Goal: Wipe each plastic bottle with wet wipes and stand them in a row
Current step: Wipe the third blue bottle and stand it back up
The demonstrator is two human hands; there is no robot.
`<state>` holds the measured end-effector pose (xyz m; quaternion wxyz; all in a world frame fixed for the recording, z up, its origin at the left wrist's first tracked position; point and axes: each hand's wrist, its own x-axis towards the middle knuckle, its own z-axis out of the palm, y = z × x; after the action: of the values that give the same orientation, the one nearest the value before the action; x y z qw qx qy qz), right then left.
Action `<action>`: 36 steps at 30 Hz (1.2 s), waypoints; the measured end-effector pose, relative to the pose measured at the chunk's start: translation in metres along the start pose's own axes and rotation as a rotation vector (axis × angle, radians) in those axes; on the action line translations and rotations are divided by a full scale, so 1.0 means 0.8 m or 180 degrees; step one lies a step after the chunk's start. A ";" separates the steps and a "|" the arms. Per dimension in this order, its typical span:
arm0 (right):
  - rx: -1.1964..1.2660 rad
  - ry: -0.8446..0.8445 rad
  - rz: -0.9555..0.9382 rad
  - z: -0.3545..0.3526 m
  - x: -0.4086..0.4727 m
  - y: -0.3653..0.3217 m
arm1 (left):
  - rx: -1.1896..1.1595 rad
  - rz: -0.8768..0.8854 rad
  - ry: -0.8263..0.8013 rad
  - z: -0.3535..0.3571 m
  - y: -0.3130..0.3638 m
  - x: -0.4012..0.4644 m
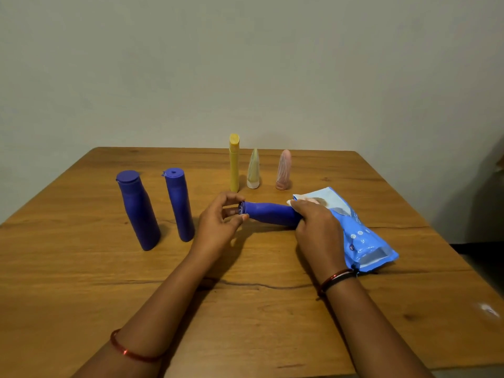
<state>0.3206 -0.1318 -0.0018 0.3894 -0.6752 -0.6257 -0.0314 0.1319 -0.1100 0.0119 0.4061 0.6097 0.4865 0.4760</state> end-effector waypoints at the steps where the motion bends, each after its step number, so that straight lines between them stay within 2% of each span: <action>1: 0.0003 0.0038 -0.0085 0.002 -0.003 -0.004 | -0.0088 -0.0041 0.0075 -0.001 -0.001 0.001; 8: -0.0094 0.0024 -0.0174 0.007 -0.009 -0.015 | -0.0350 -0.0204 0.0206 -0.004 -0.005 0.002; 12: -0.0025 0.0073 -0.0583 0.012 -0.018 -0.026 | -0.0510 -0.0408 0.0146 0.002 -0.002 -0.001; 17: 0.0109 -0.0237 -0.1032 0.016 -0.024 -0.037 | -0.0587 -0.0435 0.0051 0.002 -0.002 -0.003; 20: 0.0154 -0.0132 -0.0817 0.013 -0.020 -0.029 | -0.0590 -0.0424 0.0058 0.000 -0.006 -0.001; 25: -0.0015 -0.0154 0.0130 0.001 -0.007 -0.002 | -0.0429 -0.0385 0.0077 -0.006 -0.008 0.005; 27: -0.0085 -0.0214 0.0299 -0.001 -0.006 0.000 | -0.0344 -0.0398 0.0080 -0.006 -0.010 0.006; 36: 0.0227 -0.0426 -0.0663 0.022 -0.026 -0.044 | -0.0146 -0.0330 0.0093 0.002 -0.007 0.001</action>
<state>0.2776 -0.1424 -0.0078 0.3651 -0.5929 -0.7178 -0.0042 0.1324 -0.1084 0.0065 0.4369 0.5673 0.5122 0.4743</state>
